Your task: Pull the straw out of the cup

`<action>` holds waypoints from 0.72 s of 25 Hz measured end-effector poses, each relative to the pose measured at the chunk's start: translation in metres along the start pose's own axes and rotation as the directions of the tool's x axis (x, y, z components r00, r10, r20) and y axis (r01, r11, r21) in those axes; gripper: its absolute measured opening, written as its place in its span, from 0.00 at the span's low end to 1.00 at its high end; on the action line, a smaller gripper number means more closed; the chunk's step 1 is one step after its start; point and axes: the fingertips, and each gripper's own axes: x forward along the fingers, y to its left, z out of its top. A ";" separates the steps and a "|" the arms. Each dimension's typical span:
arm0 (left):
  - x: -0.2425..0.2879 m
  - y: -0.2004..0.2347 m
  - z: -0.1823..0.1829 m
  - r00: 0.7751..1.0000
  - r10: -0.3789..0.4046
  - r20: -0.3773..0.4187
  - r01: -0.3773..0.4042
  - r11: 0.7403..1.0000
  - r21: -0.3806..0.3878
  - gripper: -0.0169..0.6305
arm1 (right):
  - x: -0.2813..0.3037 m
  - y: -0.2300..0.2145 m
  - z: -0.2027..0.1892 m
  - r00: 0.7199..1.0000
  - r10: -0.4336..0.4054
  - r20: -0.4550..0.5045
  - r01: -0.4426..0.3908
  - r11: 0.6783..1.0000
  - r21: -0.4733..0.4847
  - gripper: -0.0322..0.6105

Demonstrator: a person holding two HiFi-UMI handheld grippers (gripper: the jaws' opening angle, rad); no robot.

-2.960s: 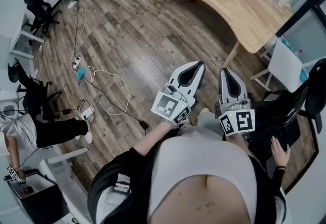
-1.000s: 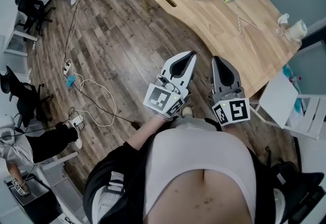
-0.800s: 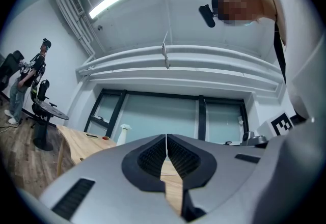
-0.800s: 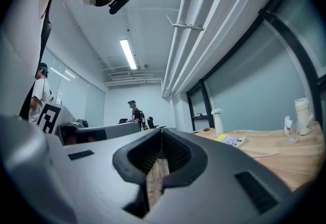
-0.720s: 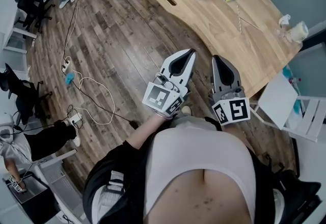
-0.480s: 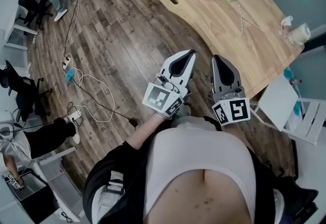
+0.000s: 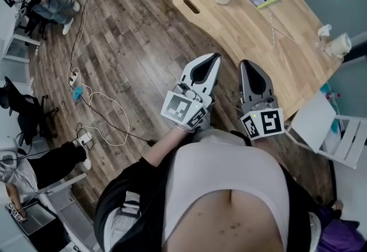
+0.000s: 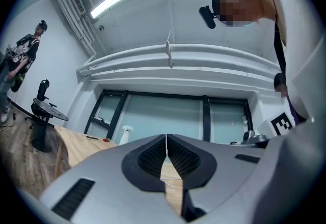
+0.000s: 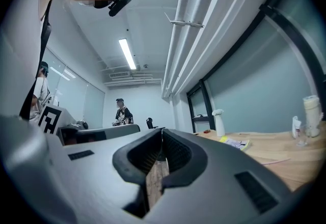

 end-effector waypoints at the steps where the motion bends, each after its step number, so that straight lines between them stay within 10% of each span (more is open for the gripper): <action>1: 0.006 0.006 -0.001 1.000 -0.004 0.001 0.004 1.000 -0.002 0.05 | 0.008 -0.004 -0.001 1.000 -0.001 0.001 0.001 1.000 -0.001 0.10; 18: 0.127 0.130 0.000 0.996 -0.070 -0.046 0.070 0.997 -0.018 0.05 | 0.167 -0.074 -0.010 0.998 -0.056 -0.014 0.057 0.998 0.013 0.10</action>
